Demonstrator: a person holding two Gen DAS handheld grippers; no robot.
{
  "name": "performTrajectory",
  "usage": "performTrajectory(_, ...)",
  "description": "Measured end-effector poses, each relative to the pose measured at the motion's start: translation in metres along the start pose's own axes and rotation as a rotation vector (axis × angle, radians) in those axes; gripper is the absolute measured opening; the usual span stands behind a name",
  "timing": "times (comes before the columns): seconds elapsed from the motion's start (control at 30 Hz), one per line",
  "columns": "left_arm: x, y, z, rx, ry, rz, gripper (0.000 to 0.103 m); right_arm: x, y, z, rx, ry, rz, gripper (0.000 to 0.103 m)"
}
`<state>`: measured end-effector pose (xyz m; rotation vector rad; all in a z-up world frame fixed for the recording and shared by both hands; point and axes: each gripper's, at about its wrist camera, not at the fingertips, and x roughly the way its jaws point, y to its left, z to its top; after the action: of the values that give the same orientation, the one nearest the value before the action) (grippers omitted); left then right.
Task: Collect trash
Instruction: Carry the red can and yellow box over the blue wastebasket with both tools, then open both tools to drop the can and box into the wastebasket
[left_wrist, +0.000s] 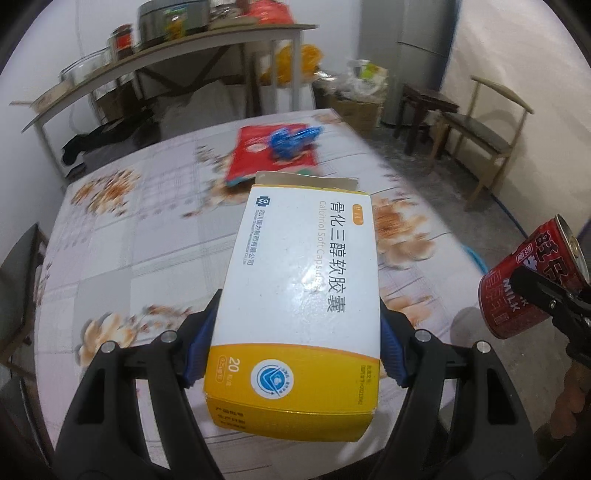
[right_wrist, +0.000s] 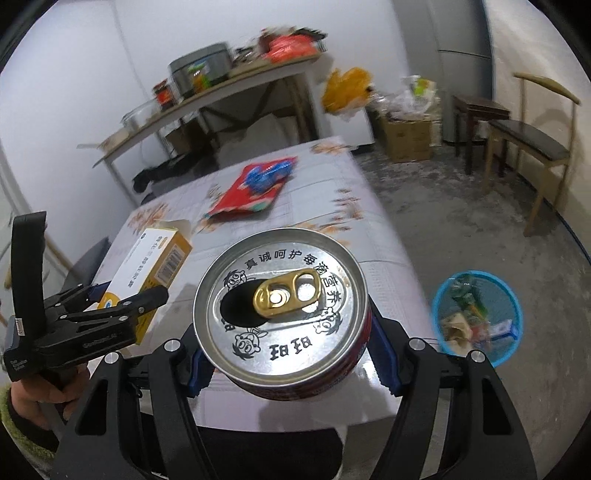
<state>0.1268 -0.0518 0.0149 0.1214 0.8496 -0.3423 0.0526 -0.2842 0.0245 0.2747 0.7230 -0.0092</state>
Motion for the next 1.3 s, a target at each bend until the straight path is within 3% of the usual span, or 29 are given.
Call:
performTrajectory(0.33, 0.005, -0.098, 0.048, 0.151, 0.002, -0.248, 0.070, -0.074, -0.120, -0.001, 0.255, -0.135, -0.255, 0.067)
performTrajectory(0.47, 0.018, -0.140, 0.062, 0.196, 0.056, -0.339, 0.070, -0.086, -0.169, -0.017, 0.385, -0.127, -0.324, 0.067)
performTrajectory(0.57, 0.038, -0.171, 0.067, 0.216, 0.127, -0.395, 0.070, -0.079, -0.198, -0.030, 0.469, -0.090, -0.328, 0.067)
performTrajectory(0.73, 0.083, -0.216, 0.064, 0.230, 0.267, -0.429, 0.070, -0.047, -0.242, -0.049, 0.606, -0.002, -0.288, 0.067)
performTrajectory(1.0, 0.158, -0.273, 0.063, 0.198, 0.467, -0.446, 0.070, 0.034, -0.310, -0.059, 0.802, 0.097, -0.140, 0.067)
performTrajectory(1.13, 0.185, -0.303, 0.074, 0.187, 0.484, -0.461, 0.071, 0.080, -0.341, -0.064, 0.904, 0.101, -0.059, 0.068)
performTrajectory(1.2, 0.201, -0.313, 0.080, 0.166, 0.478, -0.448, 0.083, 0.113, -0.362, -0.071, 0.966, 0.107, -0.019, 0.075)
performTrajectory(1.23, 0.208, -0.316, 0.084, 0.154, 0.460, -0.445, 0.084, 0.129, -0.371, -0.078, 0.993, 0.127, -0.022, 0.080)
performTrajectory(1.3, 0.219, -0.318, 0.090, 0.145, 0.442, -0.428, 0.084, 0.156, -0.384, -0.095, 1.038, 0.179, -0.050, 0.080)
